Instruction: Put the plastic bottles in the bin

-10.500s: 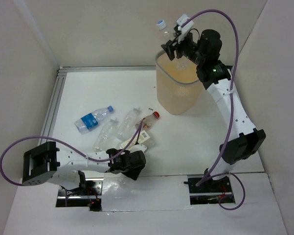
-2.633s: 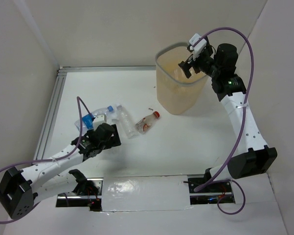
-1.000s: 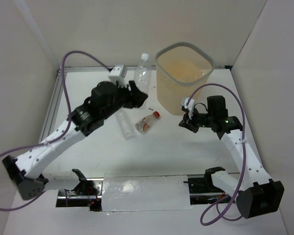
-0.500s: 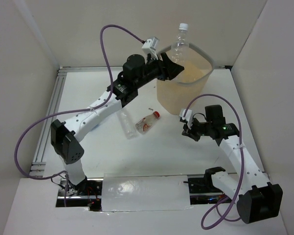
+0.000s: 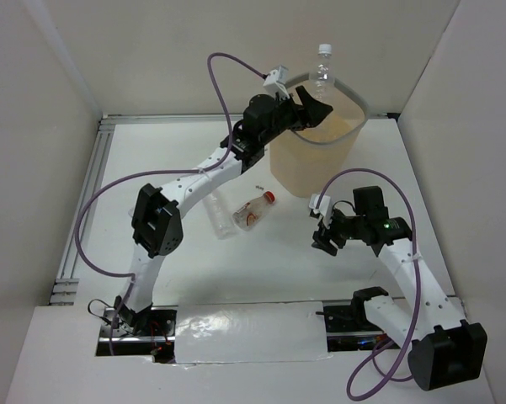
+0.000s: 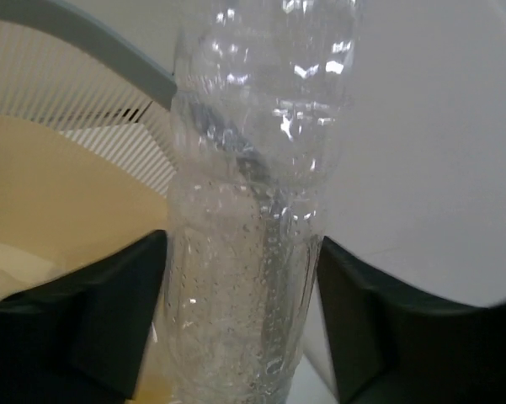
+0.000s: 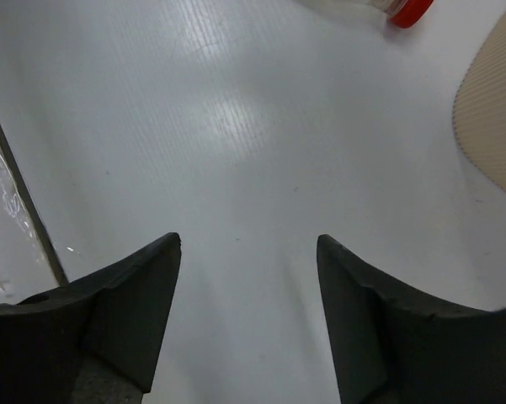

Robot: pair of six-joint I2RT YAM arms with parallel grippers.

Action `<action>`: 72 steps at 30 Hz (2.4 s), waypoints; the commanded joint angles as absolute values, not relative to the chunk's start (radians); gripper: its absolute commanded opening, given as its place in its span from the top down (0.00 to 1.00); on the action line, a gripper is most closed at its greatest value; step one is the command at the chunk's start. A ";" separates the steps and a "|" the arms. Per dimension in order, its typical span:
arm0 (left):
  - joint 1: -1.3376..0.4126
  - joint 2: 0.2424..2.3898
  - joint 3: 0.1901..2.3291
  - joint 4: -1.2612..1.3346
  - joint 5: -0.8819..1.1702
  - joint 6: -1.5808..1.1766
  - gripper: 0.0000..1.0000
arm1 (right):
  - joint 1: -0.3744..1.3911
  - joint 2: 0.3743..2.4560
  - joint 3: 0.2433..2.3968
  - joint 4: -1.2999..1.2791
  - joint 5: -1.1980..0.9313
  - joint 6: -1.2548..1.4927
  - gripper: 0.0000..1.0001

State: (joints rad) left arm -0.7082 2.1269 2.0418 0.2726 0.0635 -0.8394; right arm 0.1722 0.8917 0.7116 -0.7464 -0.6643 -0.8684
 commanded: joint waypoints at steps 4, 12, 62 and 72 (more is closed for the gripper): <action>-0.710 2.148 2.152 0.255 0.020 -0.818 0.00 | 0.163 0.873 0.703 -0.756 -0.705 -0.902 0.00; -0.710 2.120 2.224 0.222 0.058 -0.763 0.00 | 0.173 0.916 0.703 -0.730 -0.767 -0.934 0.00; -0.457 0.603 0.641 -0.546 -0.078 -0.917 0.04 | 0.724 1.818 1.135 -0.173 -0.290 -1.322 0.00; -0.457 0.632 0.650 -0.535 -0.078 -0.897 0.04 | 0.672 1.965 1.301 -0.550 -0.543 -1.531 0.06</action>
